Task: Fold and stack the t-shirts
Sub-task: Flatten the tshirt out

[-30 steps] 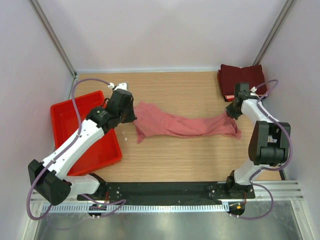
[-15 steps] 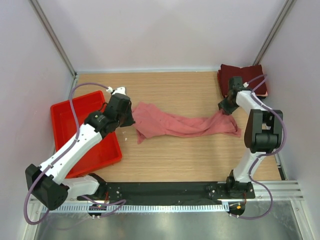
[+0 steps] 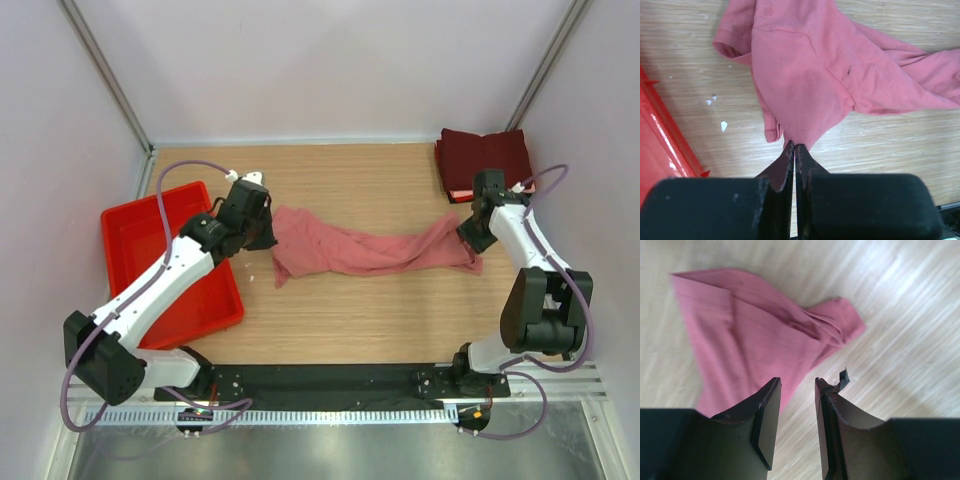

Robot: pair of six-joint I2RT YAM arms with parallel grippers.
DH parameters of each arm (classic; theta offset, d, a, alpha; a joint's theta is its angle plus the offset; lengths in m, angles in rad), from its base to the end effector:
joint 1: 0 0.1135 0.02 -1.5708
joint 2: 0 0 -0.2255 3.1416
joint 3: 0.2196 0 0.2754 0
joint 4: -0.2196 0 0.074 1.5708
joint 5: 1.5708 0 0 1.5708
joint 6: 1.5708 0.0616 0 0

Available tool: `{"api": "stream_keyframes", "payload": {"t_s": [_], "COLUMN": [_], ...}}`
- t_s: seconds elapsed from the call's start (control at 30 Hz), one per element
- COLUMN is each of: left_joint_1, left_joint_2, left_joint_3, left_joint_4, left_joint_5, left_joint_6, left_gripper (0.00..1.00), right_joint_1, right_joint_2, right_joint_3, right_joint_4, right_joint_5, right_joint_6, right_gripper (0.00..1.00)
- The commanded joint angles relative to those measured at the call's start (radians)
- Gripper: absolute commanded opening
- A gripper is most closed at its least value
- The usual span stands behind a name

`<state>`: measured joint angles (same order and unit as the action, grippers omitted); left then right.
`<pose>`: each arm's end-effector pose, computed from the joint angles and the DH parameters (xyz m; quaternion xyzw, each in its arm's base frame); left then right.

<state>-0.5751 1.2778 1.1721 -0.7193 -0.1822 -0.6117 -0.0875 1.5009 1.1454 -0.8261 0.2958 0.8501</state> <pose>0.2744 -0.1646 0.2618 -0.0501 0.9267 -0.1326 0.3482 0.3247 -0.0465 0.1782 0.4639 0.8528 -0.0630 0.2313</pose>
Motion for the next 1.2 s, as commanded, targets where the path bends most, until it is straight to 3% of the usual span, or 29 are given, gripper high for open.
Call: {"api": "stream_keyframes", "payload": {"t_s": [0.0,0.3,0.7,0.8,1.03,1.17], "left_joint_1": [0.006,0.006,0.006,0.004,0.006,0.006], "left_joint_2": [0.008,0.023,0.011,0.008,0.005,-0.006], "left_joint_3": [0.051,0.04,0.011,0.014,0.018,0.018], "left_joint_4": [0.004,0.021,0.029,0.03,0.02,0.014], "left_joint_5": [0.044,0.092,0.064,0.059,0.027,0.003], "left_joint_6": [0.029,0.033,0.021,0.02,0.023,0.015], "left_gripper": [0.0,0.0,0.0,0.0,0.0,0.0], "right_joint_1": [-0.014,-0.032,-0.047,-0.055,-0.057,-0.058], "right_joint_2": [0.002,0.018,0.117,0.117,0.049,0.006], "right_joint_3": [-0.048,-0.142,-0.131,-0.139,-0.127,-0.112], "right_joint_4": [0.048,0.163,0.225,0.238,0.208,0.154], "right_joint_5": [0.002,-0.027,-0.004,-0.009,0.028,0.043], "right_joint_6": [0.023,0.073,0.096,0.096,0.069,0.032], "right_gripper": [0.4,0.4,0.4,0.35,0.03,0.01]}}
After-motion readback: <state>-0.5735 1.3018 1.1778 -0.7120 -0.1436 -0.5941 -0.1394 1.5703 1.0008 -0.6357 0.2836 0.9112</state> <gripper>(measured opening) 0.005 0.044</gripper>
